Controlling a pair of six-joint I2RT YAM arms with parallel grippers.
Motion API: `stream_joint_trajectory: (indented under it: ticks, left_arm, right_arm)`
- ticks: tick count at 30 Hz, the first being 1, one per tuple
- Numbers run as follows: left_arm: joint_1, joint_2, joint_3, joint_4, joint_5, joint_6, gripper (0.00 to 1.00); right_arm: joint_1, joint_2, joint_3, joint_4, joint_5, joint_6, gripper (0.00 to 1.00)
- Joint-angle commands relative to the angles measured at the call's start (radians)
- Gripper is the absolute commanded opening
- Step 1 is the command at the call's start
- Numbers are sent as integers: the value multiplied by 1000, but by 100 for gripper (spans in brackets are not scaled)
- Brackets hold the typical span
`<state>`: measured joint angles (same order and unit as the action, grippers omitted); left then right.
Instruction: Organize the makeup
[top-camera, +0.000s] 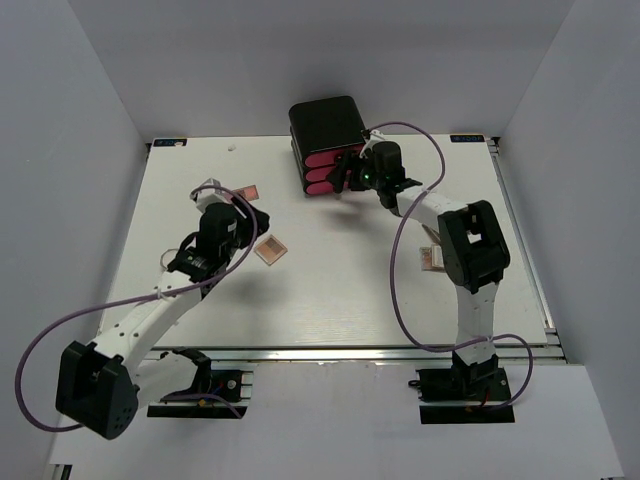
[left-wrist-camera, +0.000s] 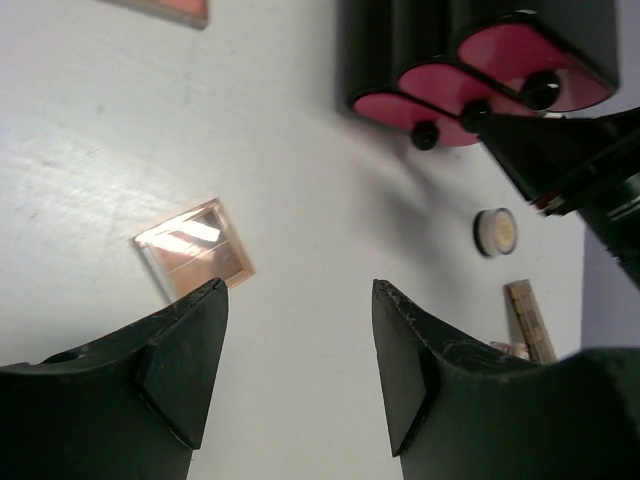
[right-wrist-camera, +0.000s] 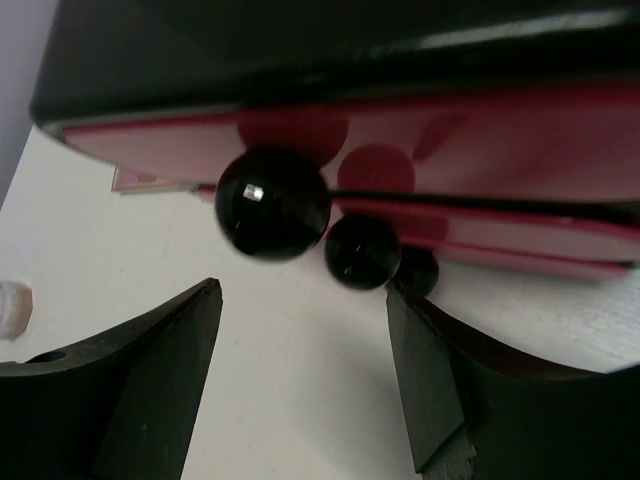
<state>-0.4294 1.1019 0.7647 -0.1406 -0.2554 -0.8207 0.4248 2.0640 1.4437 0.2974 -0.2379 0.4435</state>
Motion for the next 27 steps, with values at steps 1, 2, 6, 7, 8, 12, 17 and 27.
stream_joint_trajectory:
  ticks: [1, 2, 6, 7, 8, 12, 17, 27]
  left_arm:
    - [-2, -76, -39, -109, -73, -37, 69]
    - [-2, -91, -44, -122, -85, -41, 69]
    - [-3, -160, -65, -163, -108, -48, 70]
    - [-2, -180, -68, -177, -111, -44, 70]
    - [-3, -188, -70, -188, -114, -44, 70]
    - [-2, -212, -74, -221, -125, -52, 70]
    - [-2, -224, -94, -231, -122, -58, 70]
    - [-2, -120, -133, -209, -87, -26, 72]
  right_arm:
    - [0, 42, 66, 71, 87, 17, 72]
    - [0, 51, 85, 72, 109, 15, 71]
    - [0, 99, 145, 39, 136, 11, 70]
    - [0, 110, 150, 42, 141, 12, 69]
    - [2, 116, 155, 46, 144, 12, 69]
    - [0, 134, 178, 68, 163, 12, 60]
    - [0, 117, 143, 77, 151, -9, 41]
    - [0, -83, -132, 115, 117, -26, 26]
